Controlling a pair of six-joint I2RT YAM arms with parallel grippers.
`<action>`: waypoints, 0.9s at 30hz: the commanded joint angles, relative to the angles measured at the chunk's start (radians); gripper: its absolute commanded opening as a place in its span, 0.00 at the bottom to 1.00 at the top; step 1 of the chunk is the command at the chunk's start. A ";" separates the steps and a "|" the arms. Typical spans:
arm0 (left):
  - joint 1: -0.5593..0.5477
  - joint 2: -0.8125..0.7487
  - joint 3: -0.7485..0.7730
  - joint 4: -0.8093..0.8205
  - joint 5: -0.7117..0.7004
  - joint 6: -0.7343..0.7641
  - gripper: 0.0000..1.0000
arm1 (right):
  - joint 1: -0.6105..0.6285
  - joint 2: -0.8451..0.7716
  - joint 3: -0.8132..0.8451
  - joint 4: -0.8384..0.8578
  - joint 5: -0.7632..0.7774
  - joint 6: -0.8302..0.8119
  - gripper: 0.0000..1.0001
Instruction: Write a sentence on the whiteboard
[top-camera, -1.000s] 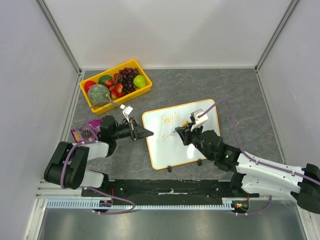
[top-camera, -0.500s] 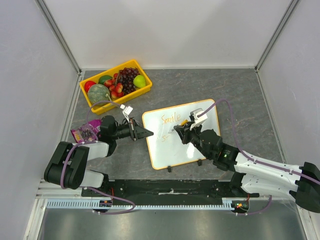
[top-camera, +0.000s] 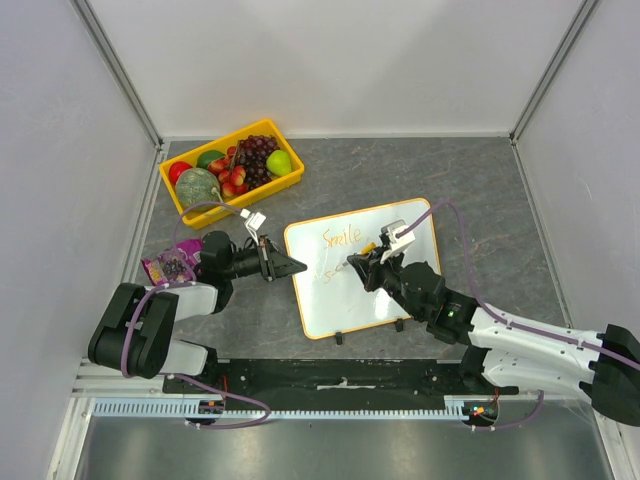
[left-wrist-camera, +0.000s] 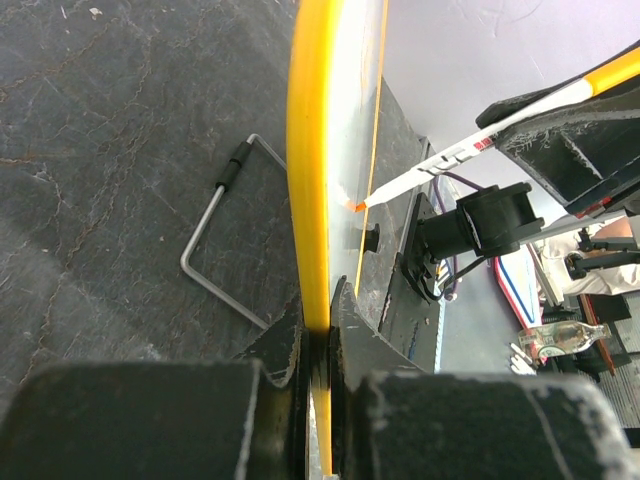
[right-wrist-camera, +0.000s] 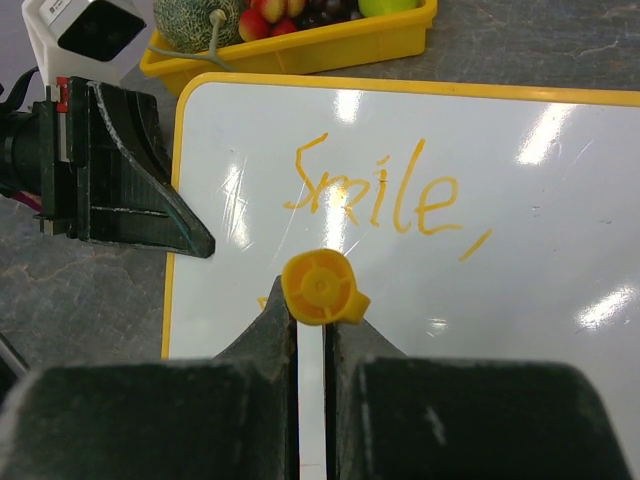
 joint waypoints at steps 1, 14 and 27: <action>-0.021 0.022 -0.011 -0.064 -0.008 0.178 0.02 | -0.004 -0.008 -0.039 -0.008 -0.008 0.013 0.00; -0.021 0.022 -0.011 -0.064 -0.010 0.177 0.02 | -0.004 -0.040 -0.085 -0.050 -0.042 0.033 0.00; -0.021 0.024 -0.011 -0.062 -0.010 0.177 0.02 | -0.004 -0.055 -0.054 -0.078 0.016 0.013 0.00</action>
